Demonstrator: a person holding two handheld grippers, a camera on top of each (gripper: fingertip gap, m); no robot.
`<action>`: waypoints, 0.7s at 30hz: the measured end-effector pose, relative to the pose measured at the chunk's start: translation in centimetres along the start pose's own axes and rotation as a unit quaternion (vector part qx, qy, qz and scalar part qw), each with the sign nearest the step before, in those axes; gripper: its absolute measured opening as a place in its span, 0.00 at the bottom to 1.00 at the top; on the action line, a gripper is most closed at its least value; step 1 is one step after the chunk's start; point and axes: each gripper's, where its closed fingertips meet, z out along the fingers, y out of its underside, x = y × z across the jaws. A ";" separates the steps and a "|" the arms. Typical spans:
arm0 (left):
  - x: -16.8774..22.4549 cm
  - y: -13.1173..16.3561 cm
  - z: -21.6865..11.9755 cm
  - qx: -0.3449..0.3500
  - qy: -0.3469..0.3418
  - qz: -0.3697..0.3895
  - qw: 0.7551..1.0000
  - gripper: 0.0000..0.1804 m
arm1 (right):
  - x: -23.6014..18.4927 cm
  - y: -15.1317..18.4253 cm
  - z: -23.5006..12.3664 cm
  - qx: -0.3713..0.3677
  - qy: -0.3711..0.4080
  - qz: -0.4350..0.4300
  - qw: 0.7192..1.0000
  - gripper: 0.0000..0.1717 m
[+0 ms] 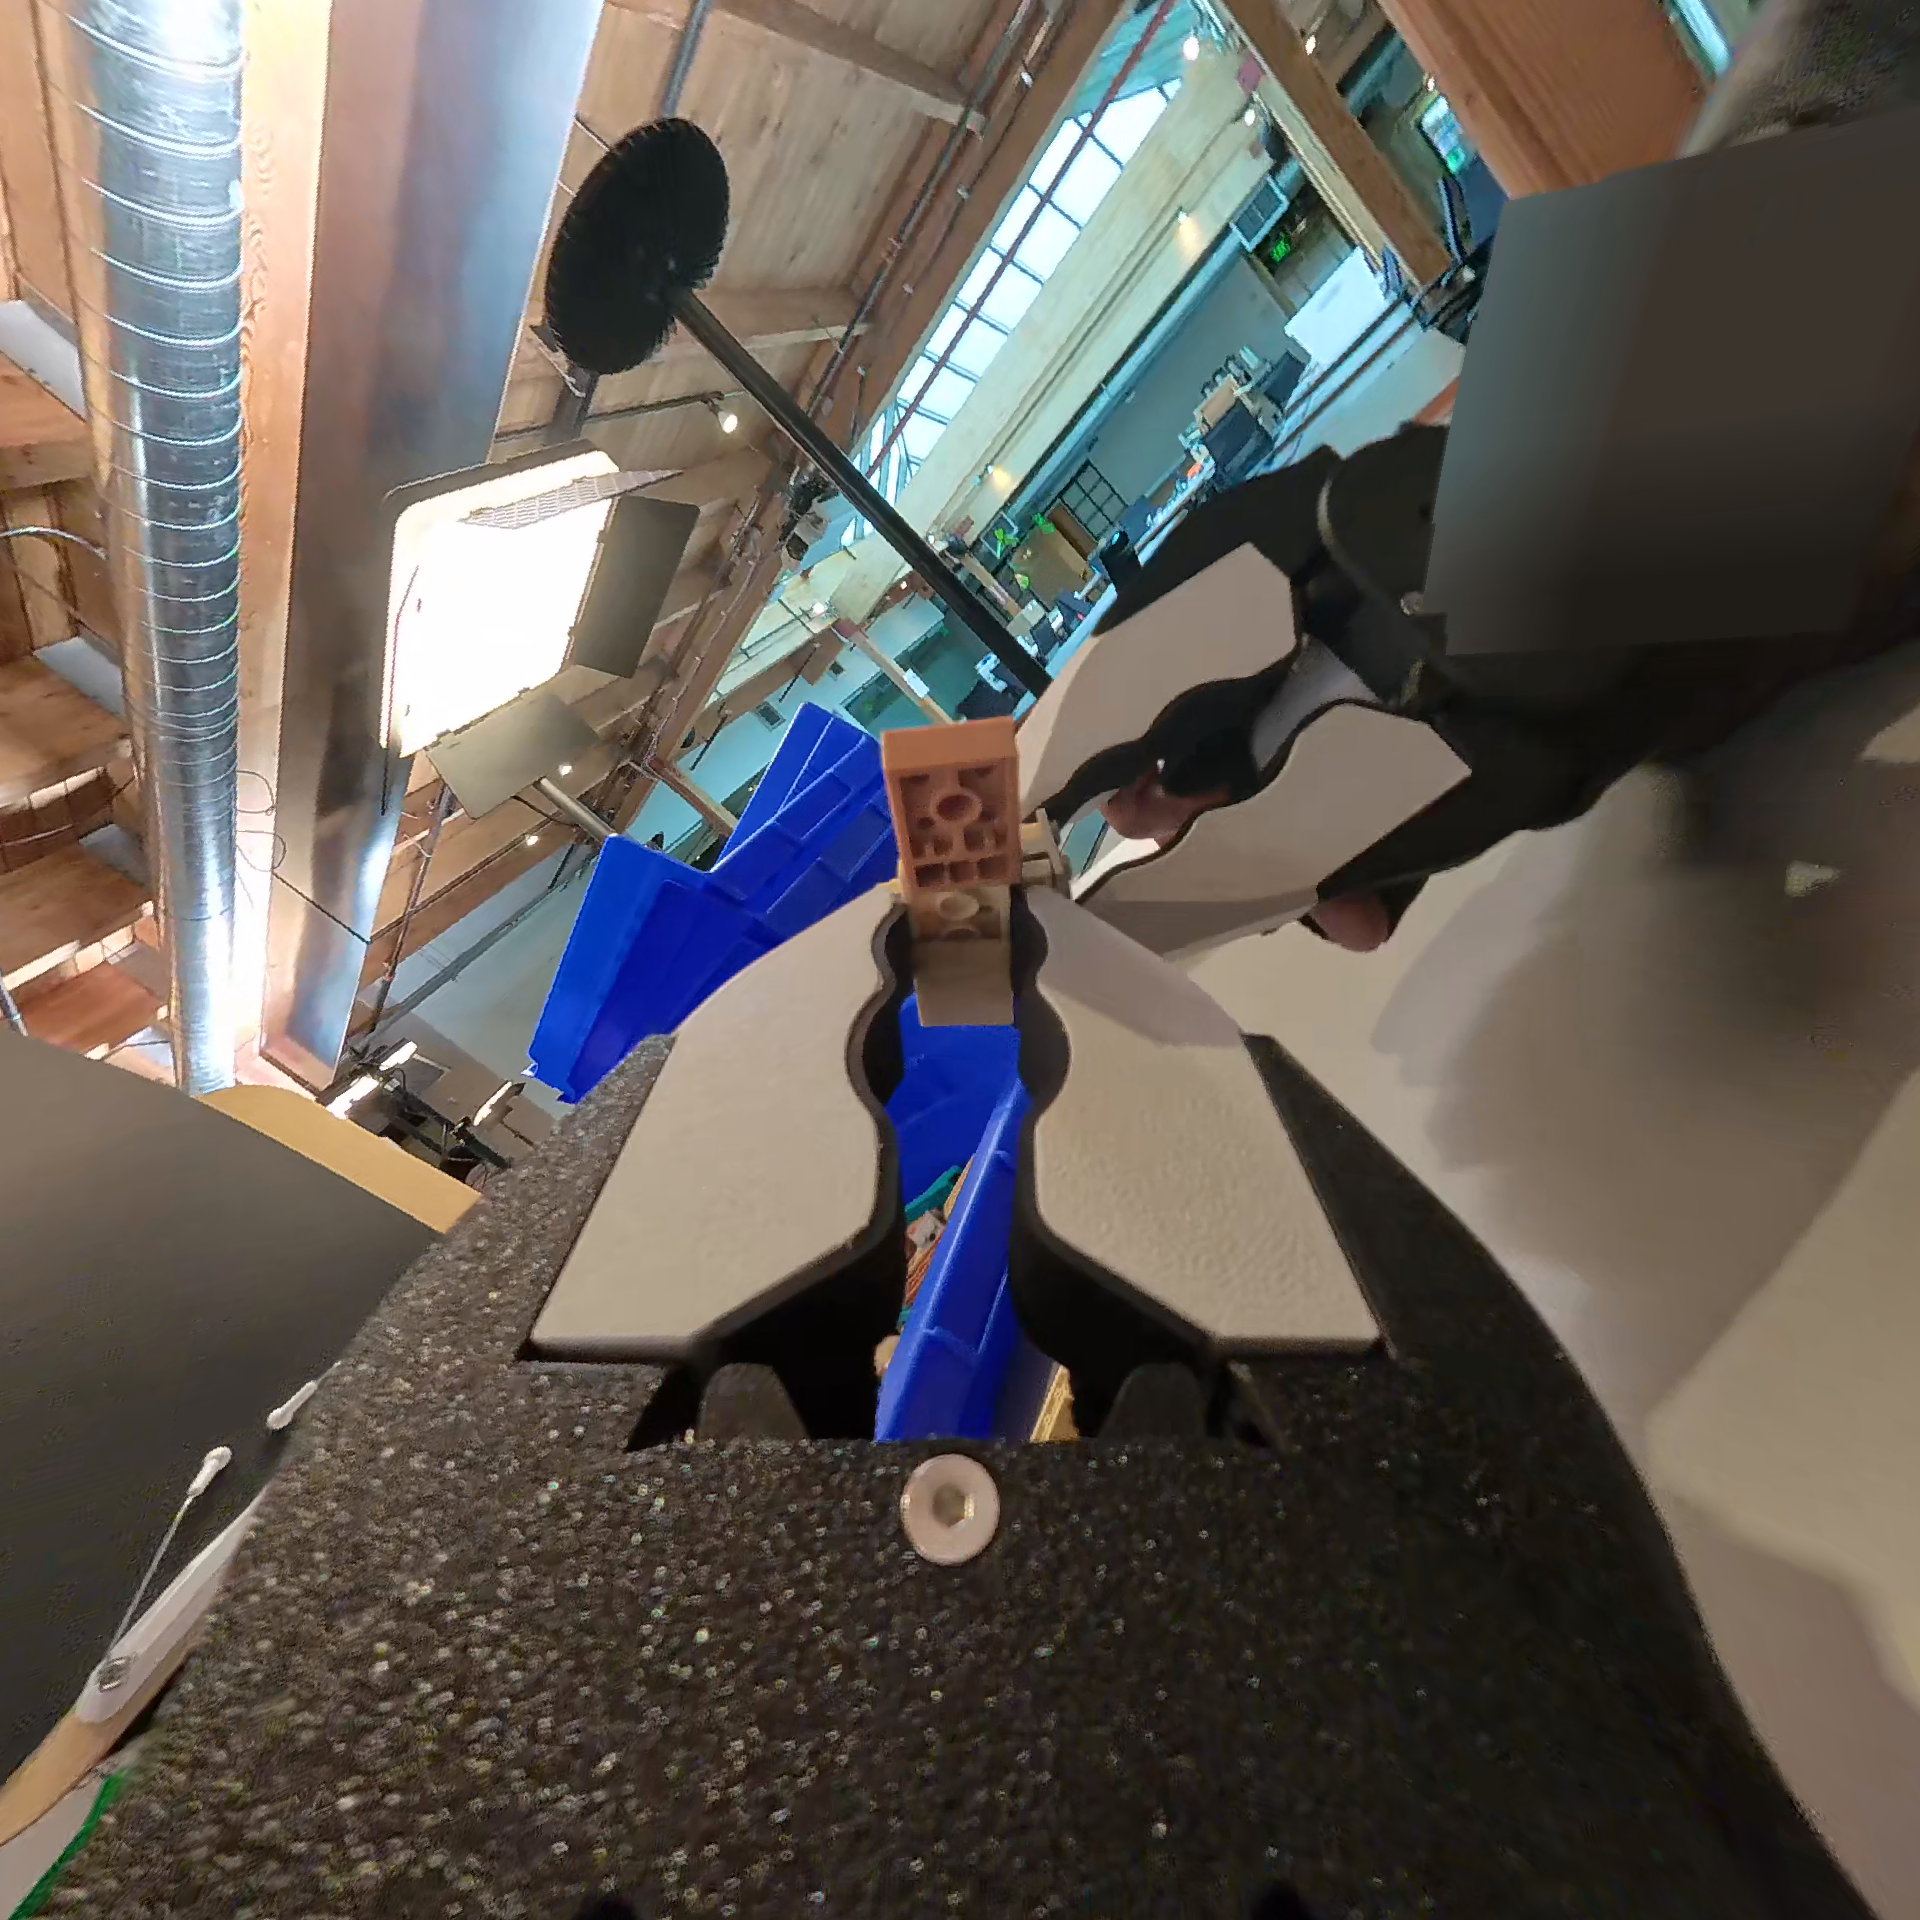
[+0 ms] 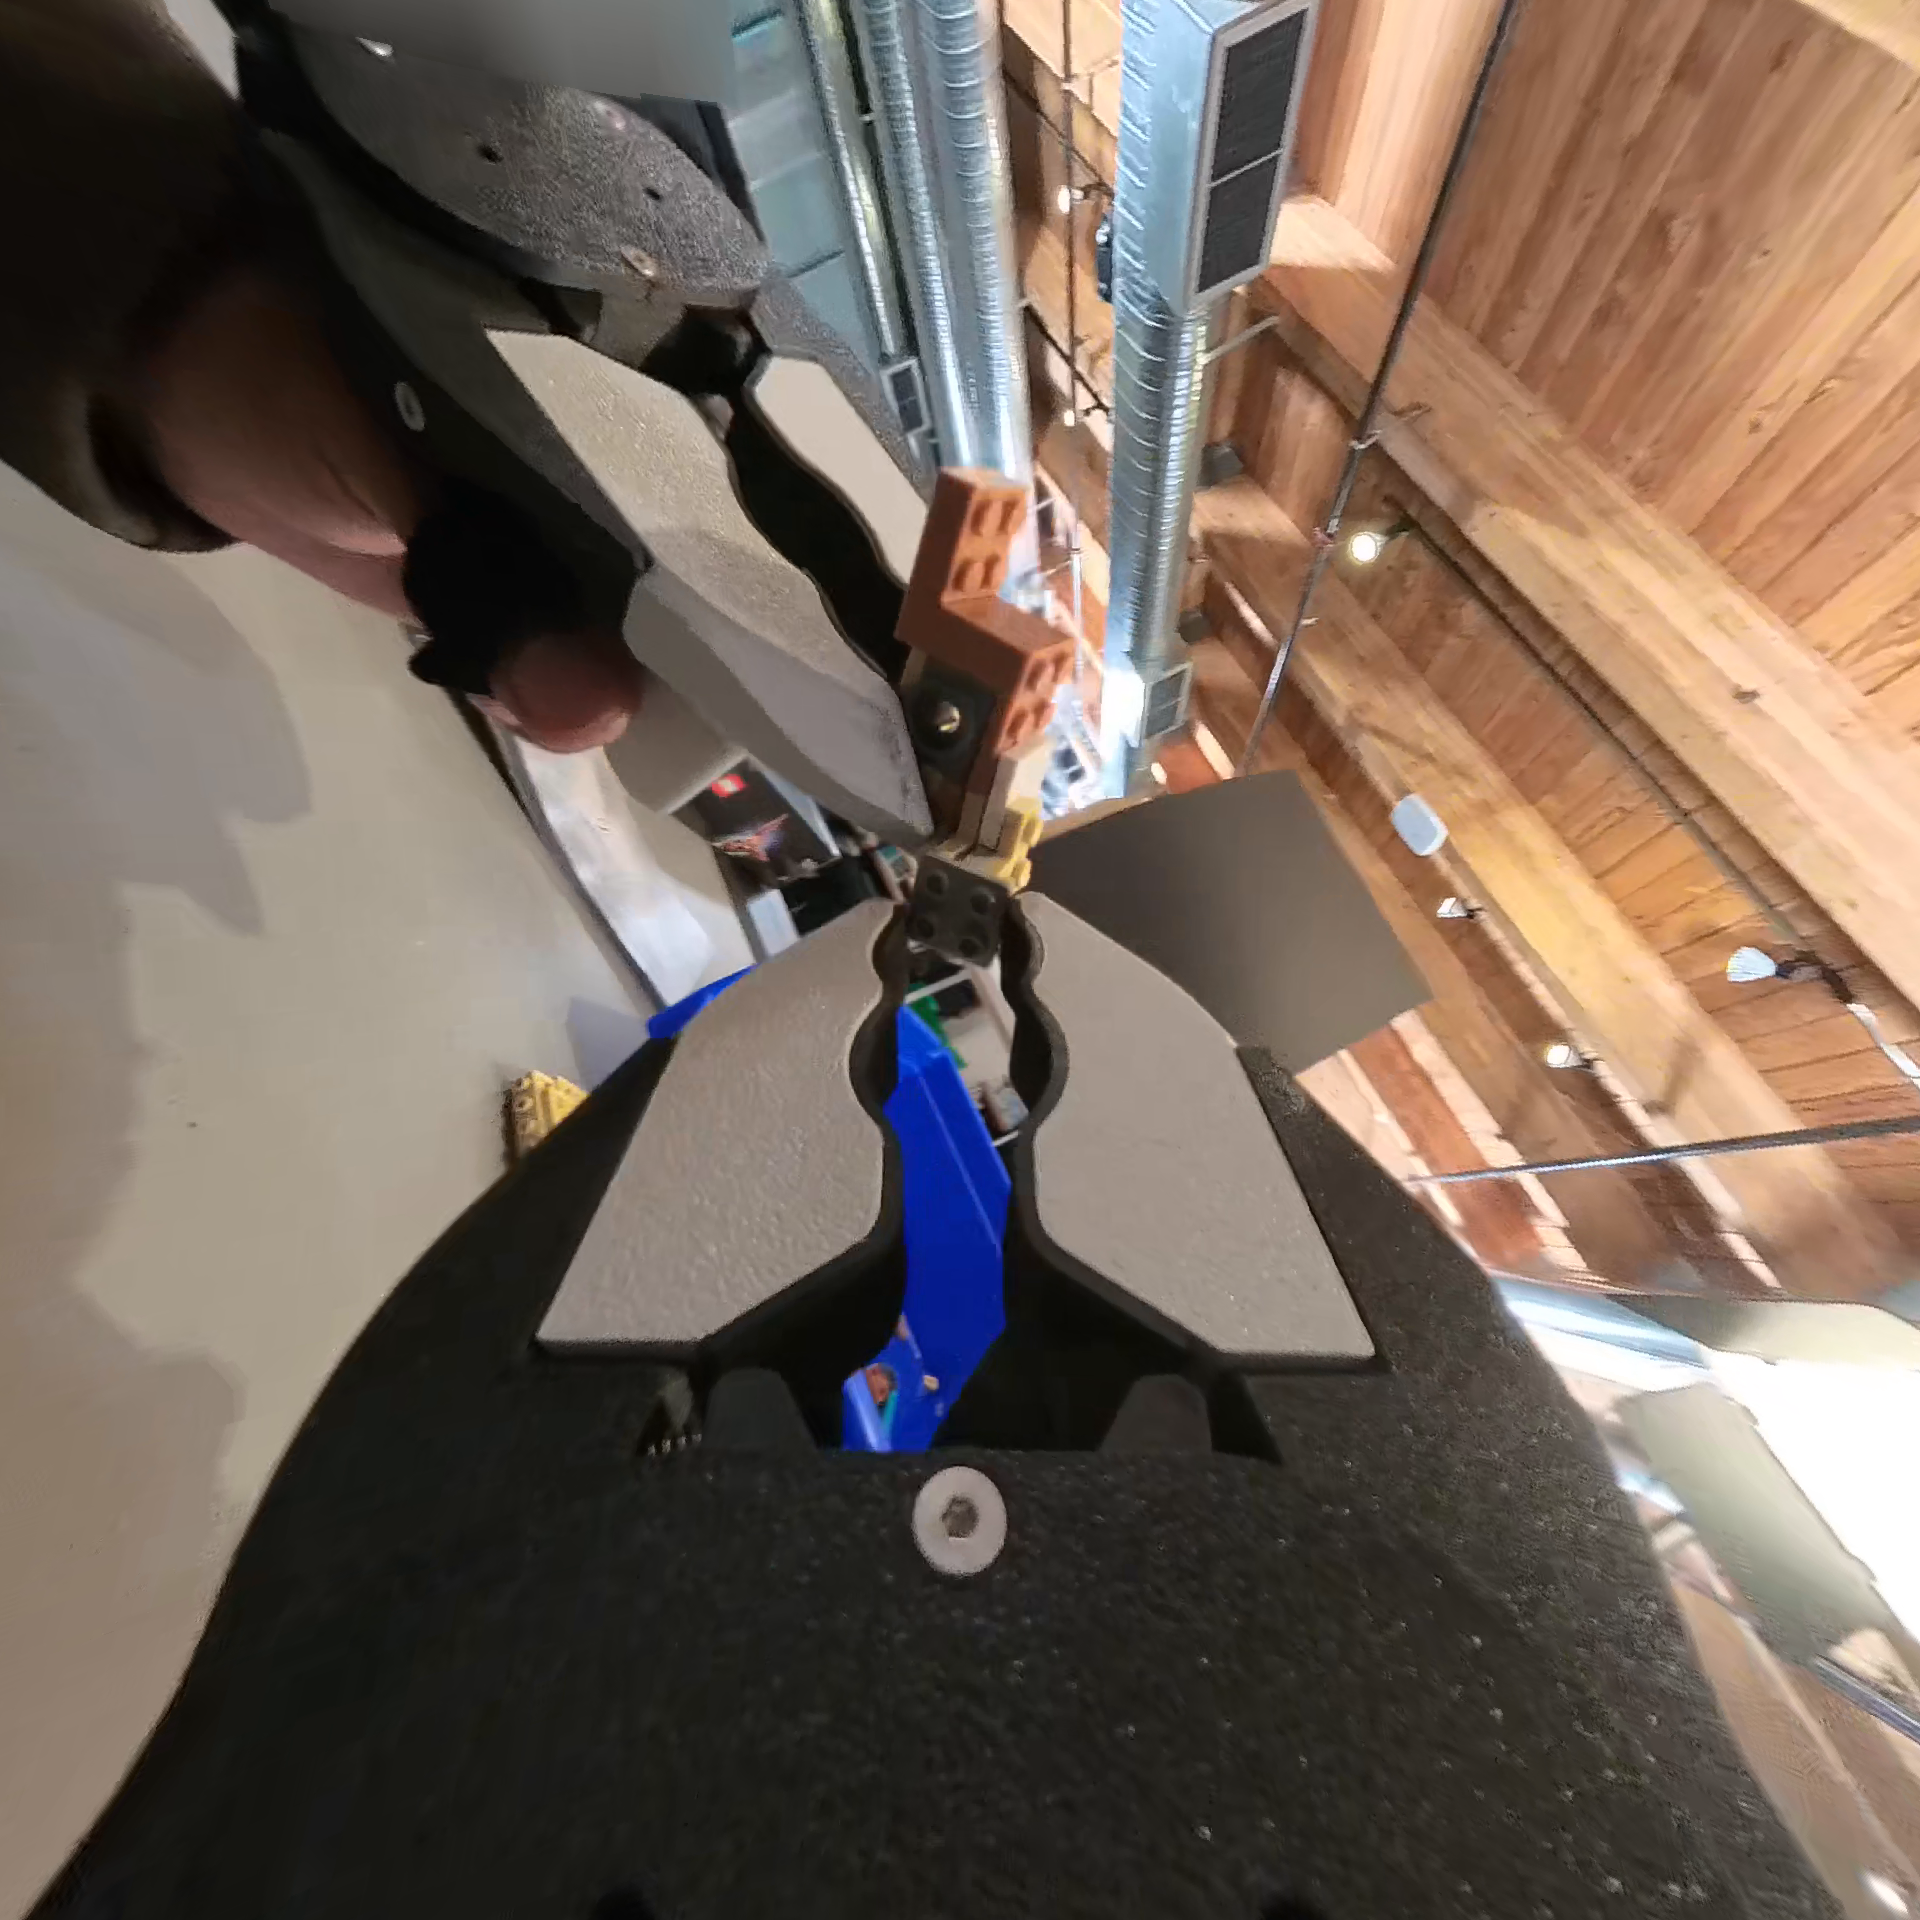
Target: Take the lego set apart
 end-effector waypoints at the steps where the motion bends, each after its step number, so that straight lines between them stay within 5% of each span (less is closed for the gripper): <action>1: 0.1 0.2 0.0 -0.005 0.002 0.004 1.000 0.10 | -0.2 0.2 0.0 0.001 -0.011 0.009 1.000 0.10; 16: 0.5 3.8 -0.1 -0.090 0.040 -0.029 0.995 0.10 | -1.8 3.1 0.2 -0.046 -0.071 0.027 0.996 0.10; 21: 2.1 7.2 -0.6 -0.185 0.107 -0.058 0.975 0.10 | -1.6 4.4 0.1 -0.069 -0.070 0.019 0.995 0.10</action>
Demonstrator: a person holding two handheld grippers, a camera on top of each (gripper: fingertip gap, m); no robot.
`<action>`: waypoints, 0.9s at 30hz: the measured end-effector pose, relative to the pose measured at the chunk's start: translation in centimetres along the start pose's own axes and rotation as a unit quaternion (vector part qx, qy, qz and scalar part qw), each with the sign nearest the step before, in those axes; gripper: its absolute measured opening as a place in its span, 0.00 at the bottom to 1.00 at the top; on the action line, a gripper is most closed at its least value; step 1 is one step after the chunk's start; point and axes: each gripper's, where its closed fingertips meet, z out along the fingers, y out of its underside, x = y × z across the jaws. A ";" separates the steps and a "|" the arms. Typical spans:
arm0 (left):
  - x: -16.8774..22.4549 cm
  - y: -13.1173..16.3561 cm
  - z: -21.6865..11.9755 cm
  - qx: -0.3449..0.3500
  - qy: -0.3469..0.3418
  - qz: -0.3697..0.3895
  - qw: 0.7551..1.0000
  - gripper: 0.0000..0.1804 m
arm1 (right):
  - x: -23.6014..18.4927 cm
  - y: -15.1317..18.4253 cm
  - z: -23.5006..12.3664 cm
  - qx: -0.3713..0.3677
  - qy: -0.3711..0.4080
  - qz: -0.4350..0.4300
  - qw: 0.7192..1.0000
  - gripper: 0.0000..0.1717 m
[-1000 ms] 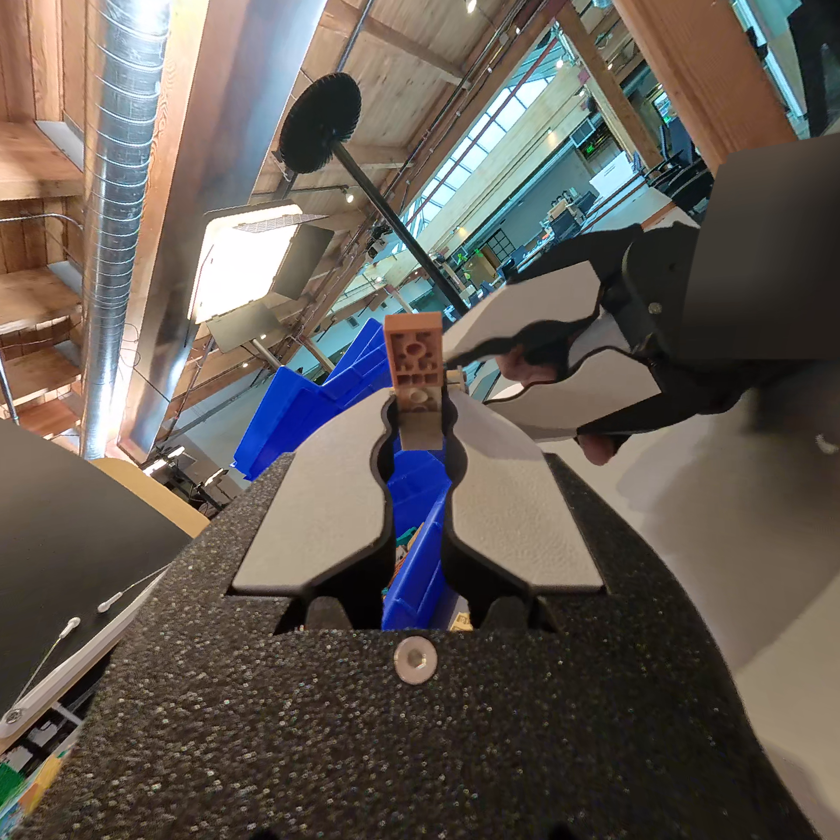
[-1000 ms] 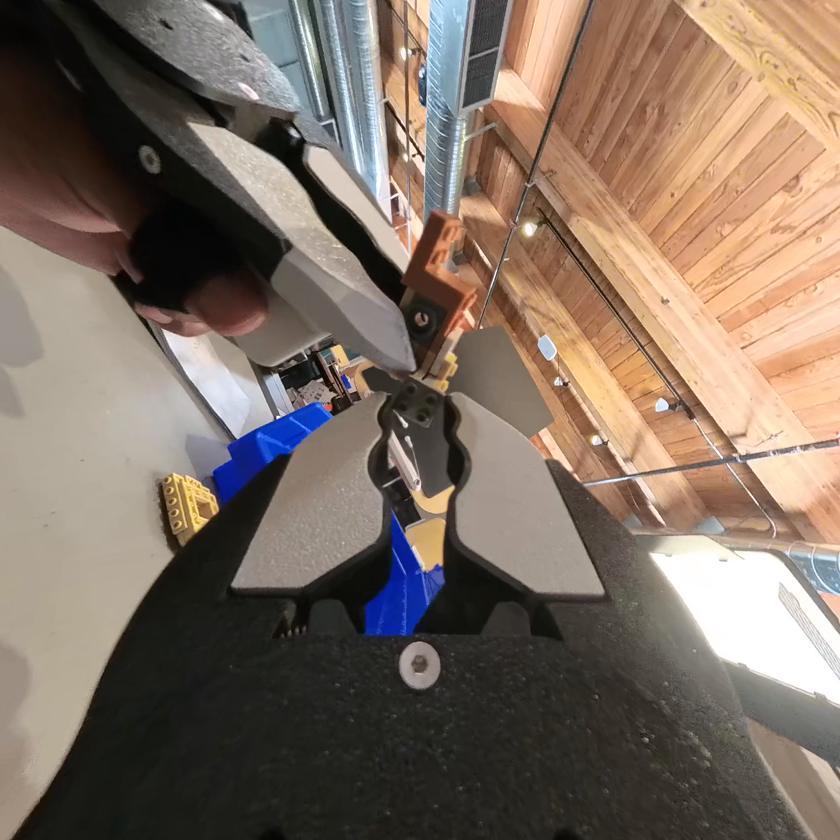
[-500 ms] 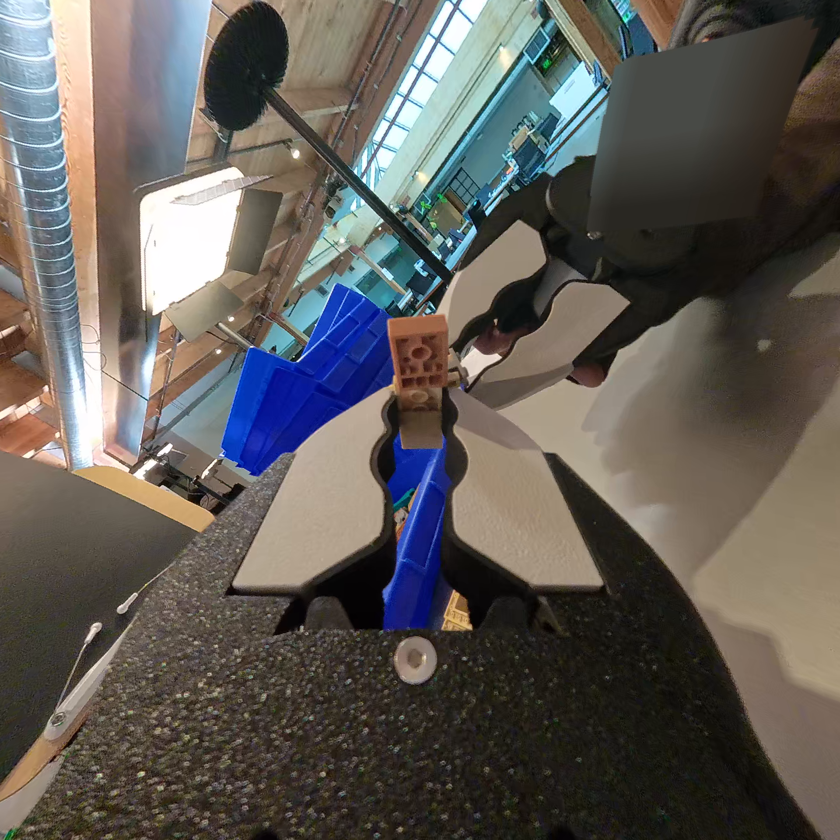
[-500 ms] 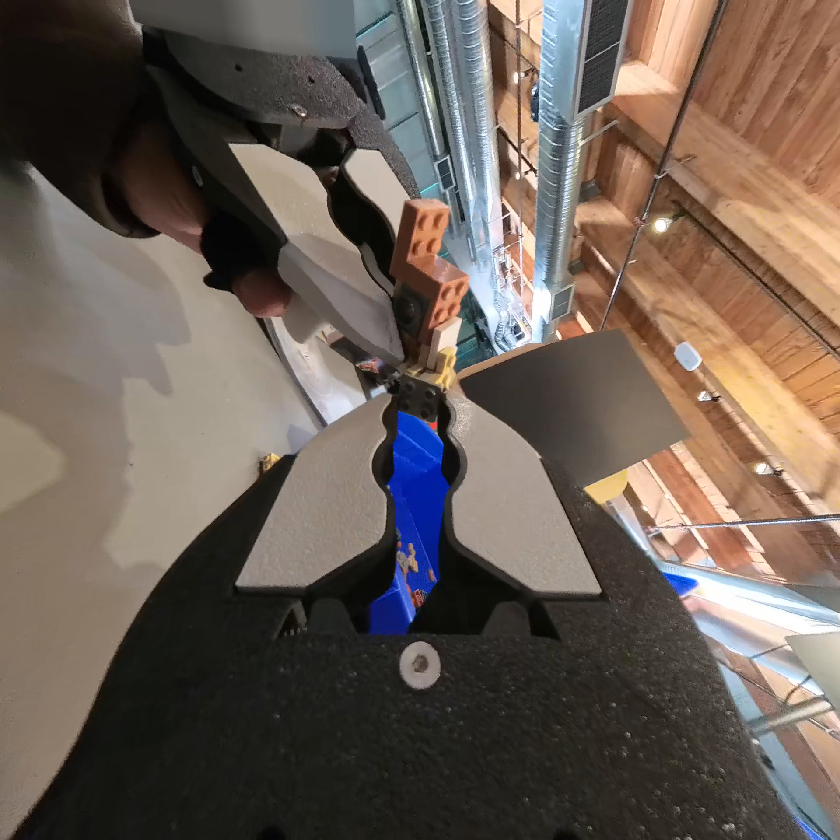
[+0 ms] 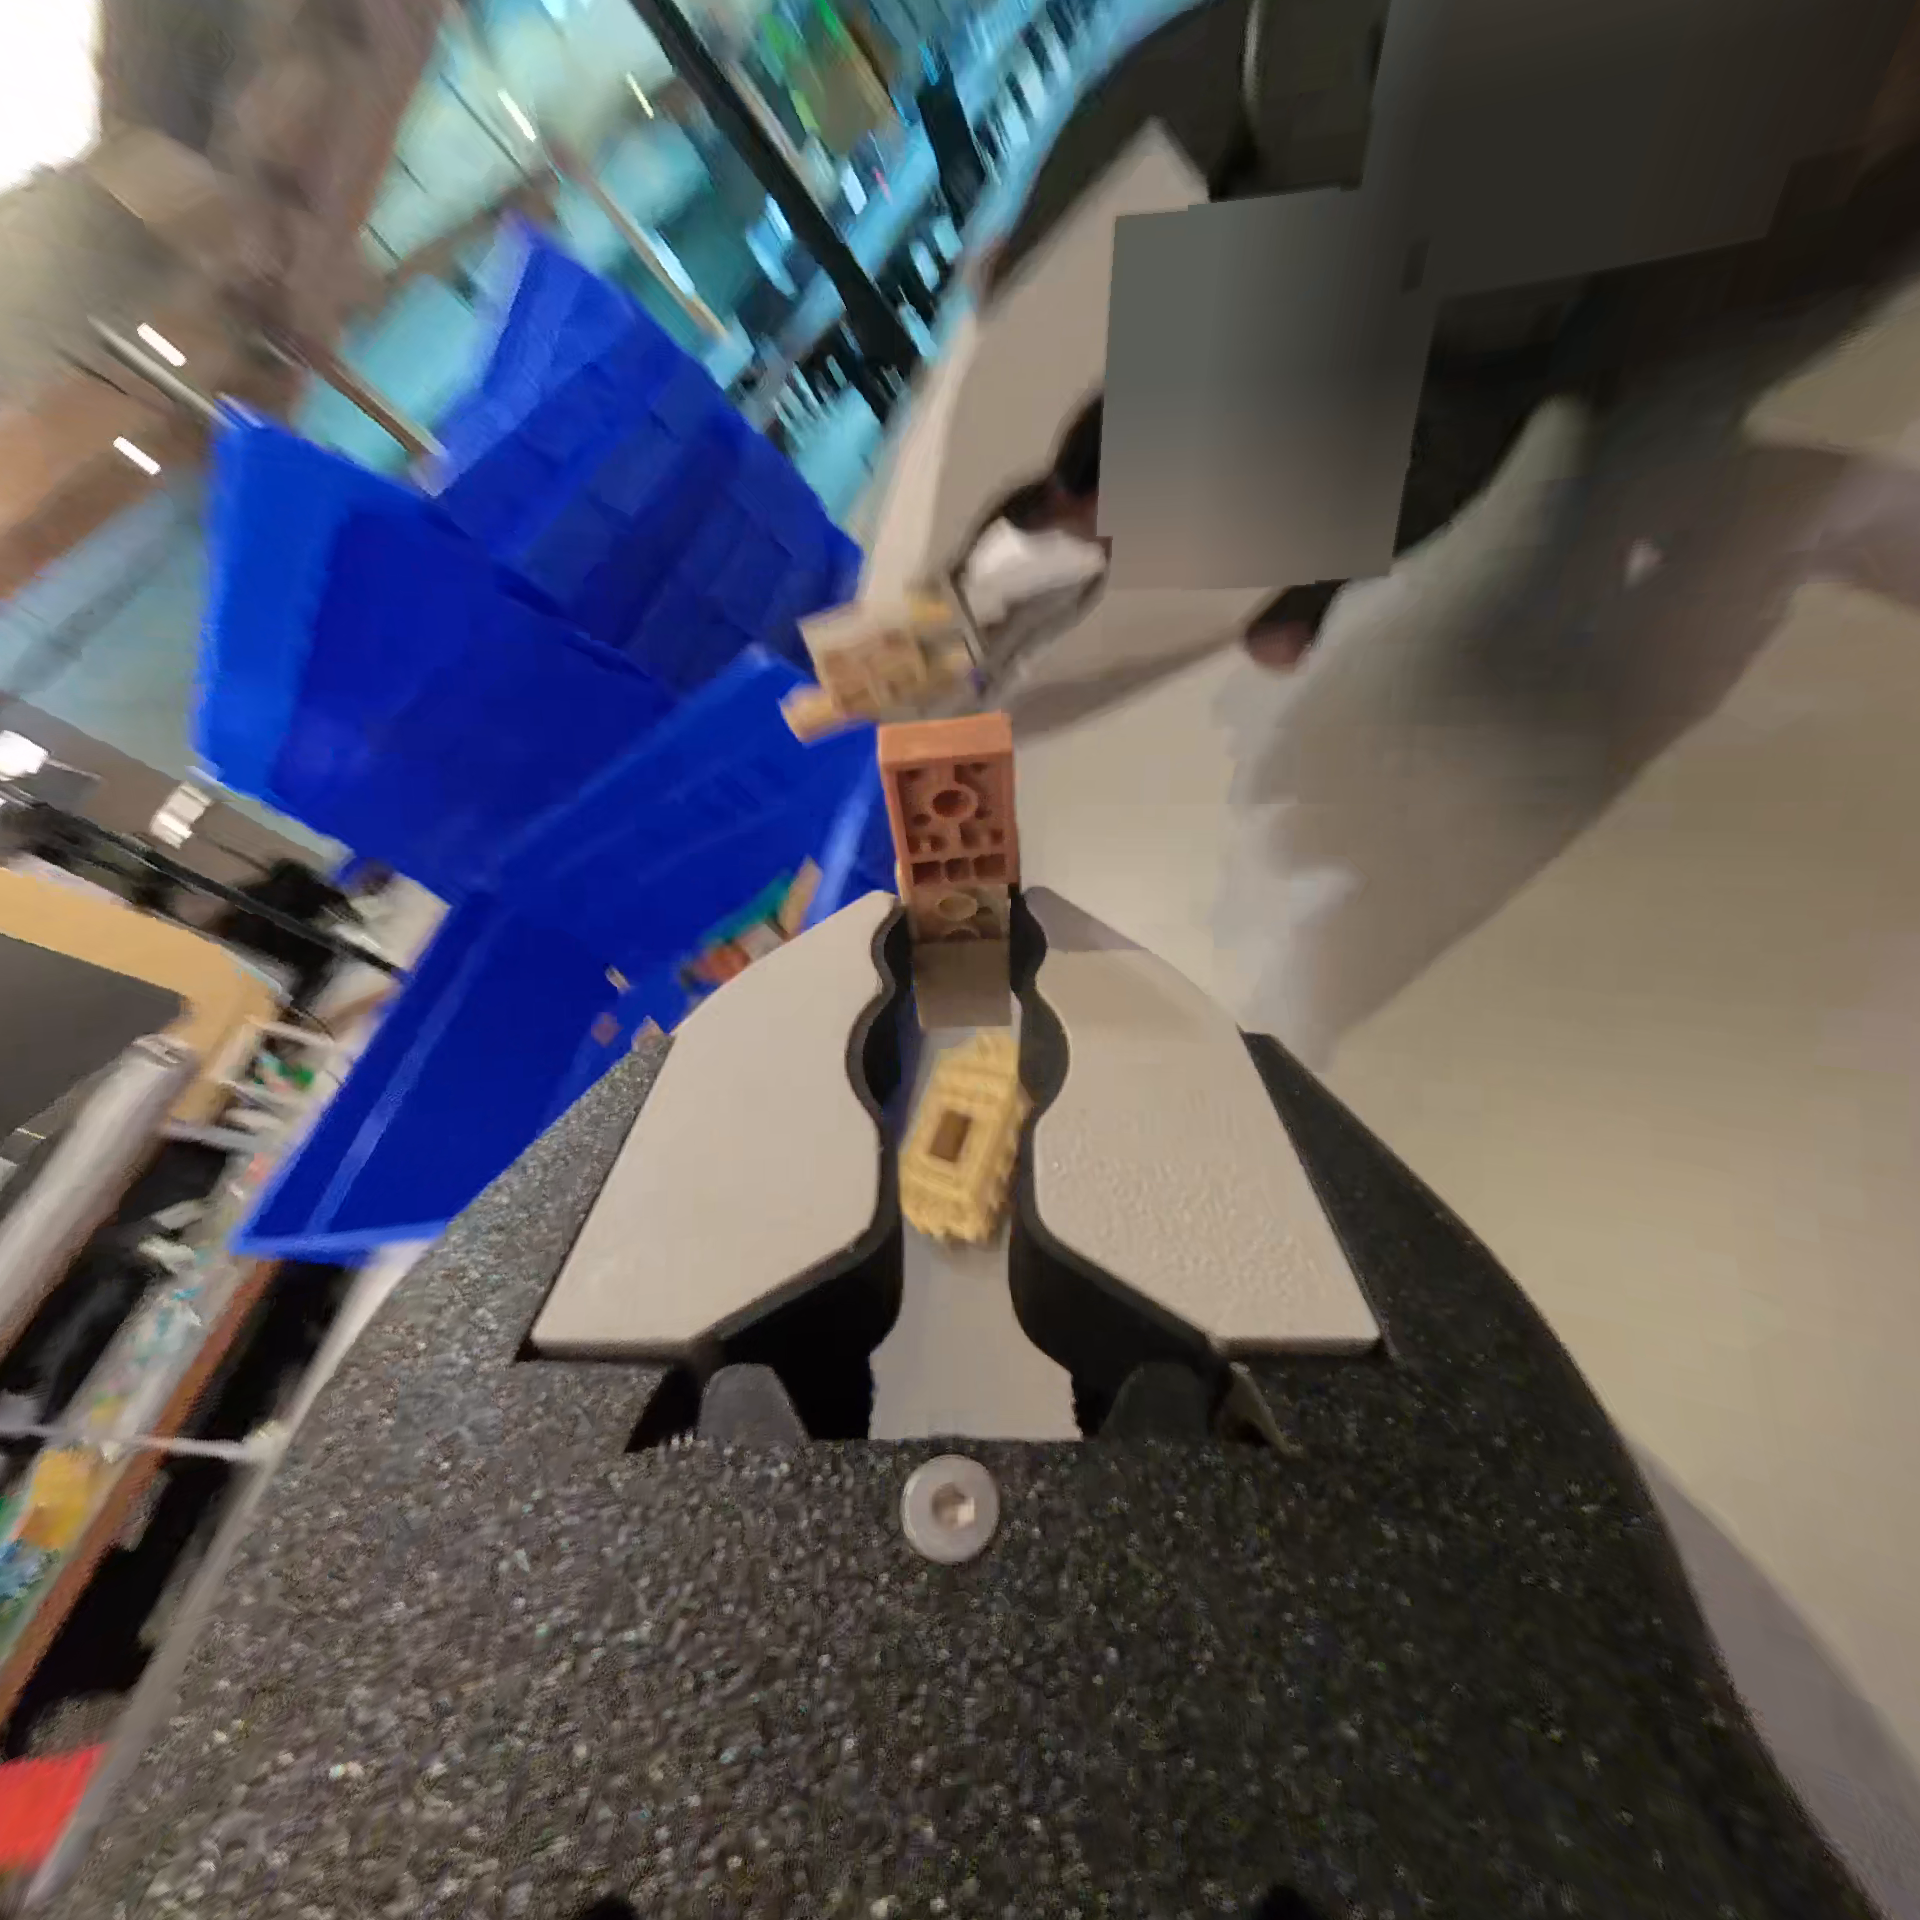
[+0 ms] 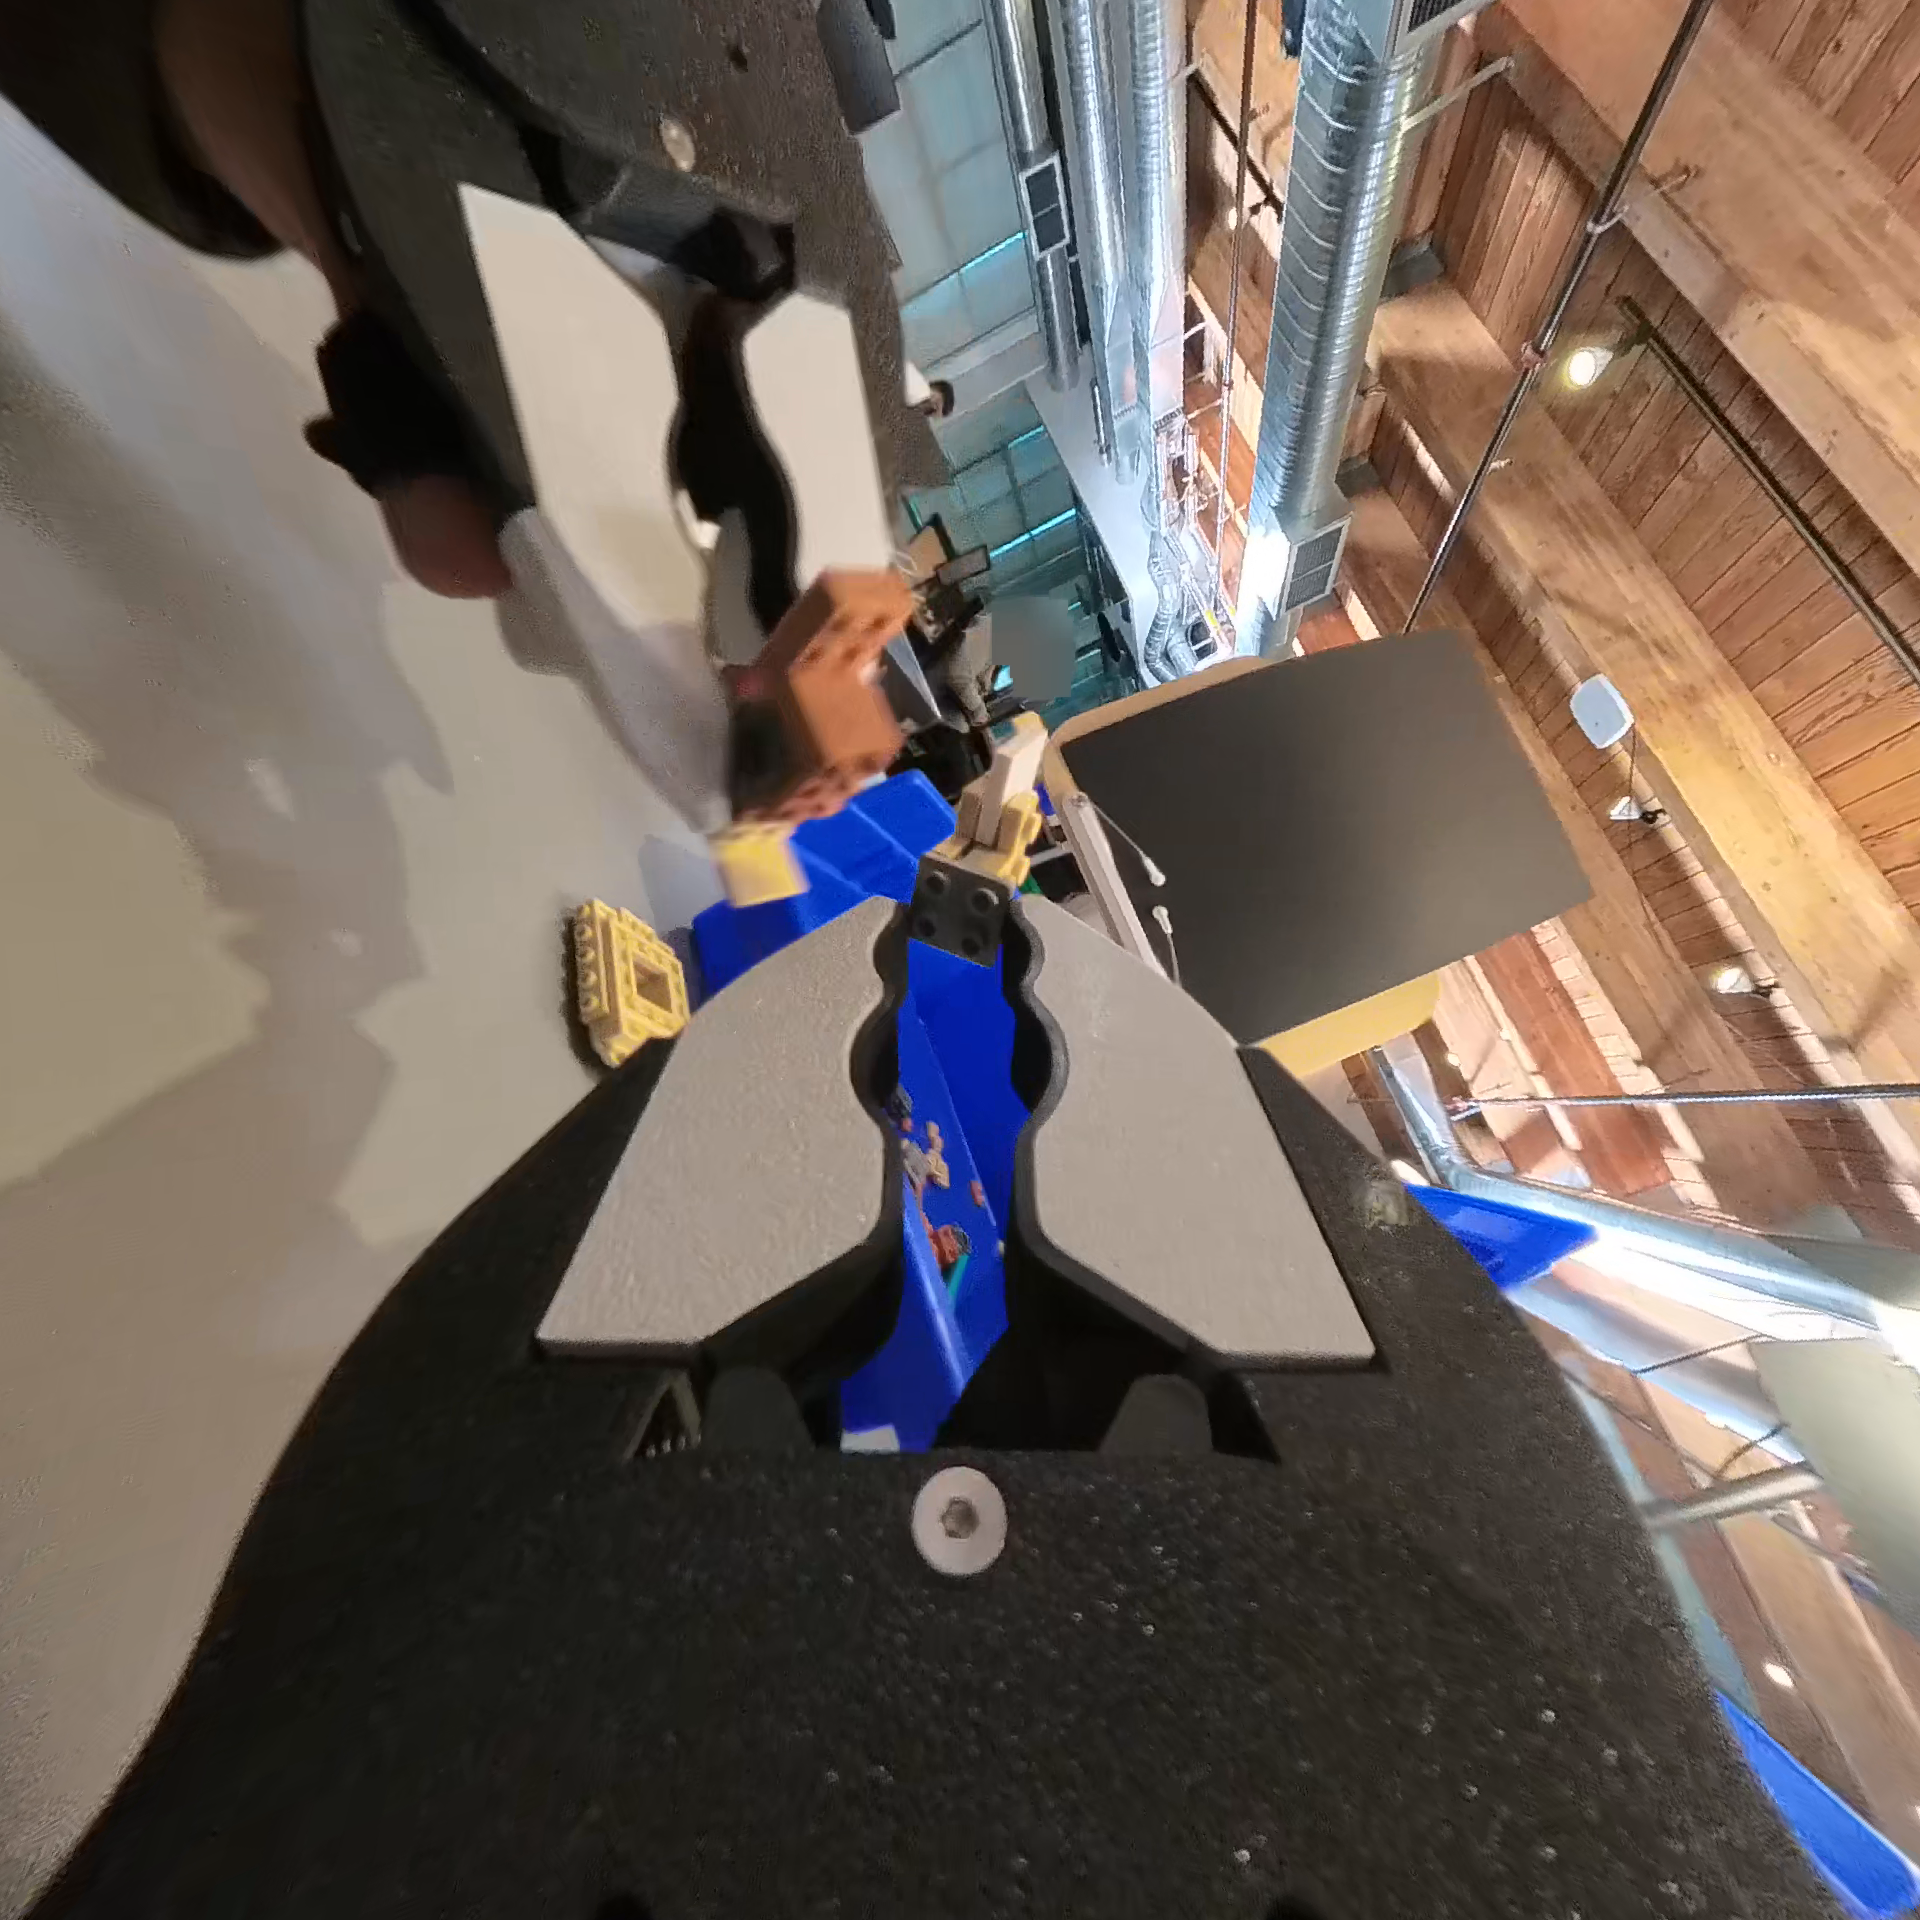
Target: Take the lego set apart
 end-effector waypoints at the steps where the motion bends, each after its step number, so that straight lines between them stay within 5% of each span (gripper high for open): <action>1: 0.6 1.4 0.3 -0.043 0.023 -0.006 0.999 0.10 | 0.0 0.3 0.0 -0.005 0.004 -0.013 1.000 0.10; 6: 4.0 6.5 0.8 -0.193 0.118 -0.028 0.974 0.10 | 0.2 1.2 -0.2 -0.030 0.042 -0.137 0.989 0.09; 11: 5.2 6.9 0.5 -0.206 0.159 -0.096 0.961 0.15 | 0.3 0.8 -0.3 -0.035 0.081 -0.234 0.968 0.09; 15: 3.0 3.2 0.2 -0.098 0.149 -0.215 0.960 0.21 | 0.6 0.6 -0.4 -0.038 0.109 -0.290 0.950 0.10; 19: -0.3 -1.8 -0.8 0.062 0.141 -0.368 0.917 0.21 | 0.6 0.2 -0.4 -0.036 0.129 -0.333 0.933 0.10; 27: -1.2 -3.4 0.1 0.118 0.149 -0.487 0.852 0.18 | 0.3 -0.6 -0.1 -0.038 0.153 -0.373 0.915 0.09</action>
